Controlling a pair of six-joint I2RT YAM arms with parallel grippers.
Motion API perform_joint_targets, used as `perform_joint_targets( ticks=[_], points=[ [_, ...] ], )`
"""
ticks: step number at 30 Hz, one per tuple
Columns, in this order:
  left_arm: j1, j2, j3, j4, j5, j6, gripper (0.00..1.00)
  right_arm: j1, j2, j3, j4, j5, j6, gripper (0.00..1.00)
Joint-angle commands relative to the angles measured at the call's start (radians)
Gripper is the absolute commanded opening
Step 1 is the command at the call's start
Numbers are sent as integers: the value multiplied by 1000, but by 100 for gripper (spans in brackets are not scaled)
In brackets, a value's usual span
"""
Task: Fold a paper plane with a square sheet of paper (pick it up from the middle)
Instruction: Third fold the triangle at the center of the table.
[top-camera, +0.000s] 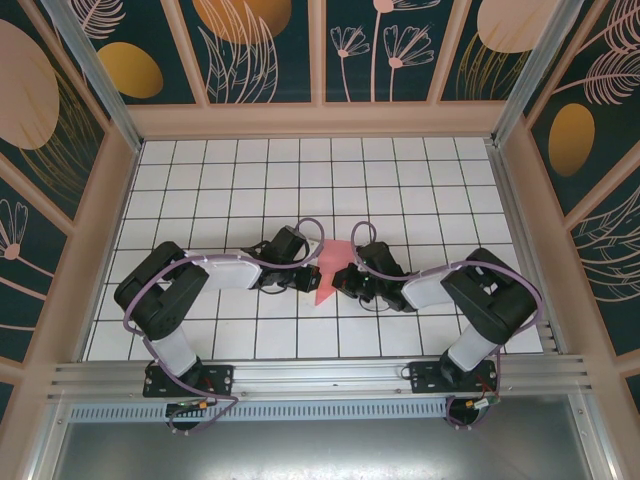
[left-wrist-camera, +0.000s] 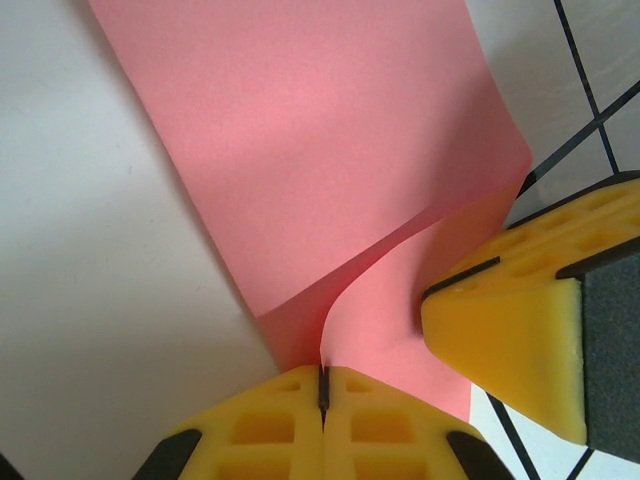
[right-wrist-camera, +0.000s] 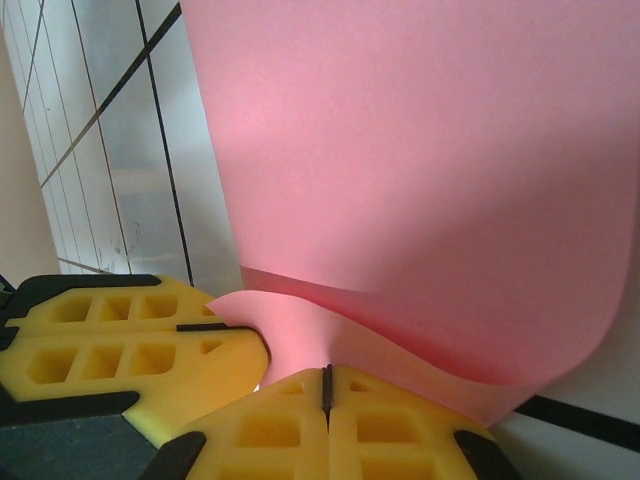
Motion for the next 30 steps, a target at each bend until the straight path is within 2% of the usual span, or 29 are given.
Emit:
perform_joint_targets(
  ticks=[1,6,23,30],
  points=[
    [-1,46,-4,-67,-21,26,0,-19,-78,4,-49,-8,-32,7],
    [0,43,-4,-72,-24,26,0,-60,-131,8,-68,-32,-66,8],
    [-1,43,0,-79,-23,30,0,-86,5,-22,-37,-24,-65,7],
    [0,42,5,-91,-28,32,0,-117,-126,15,-108,-36,-105,7]
  ],
)
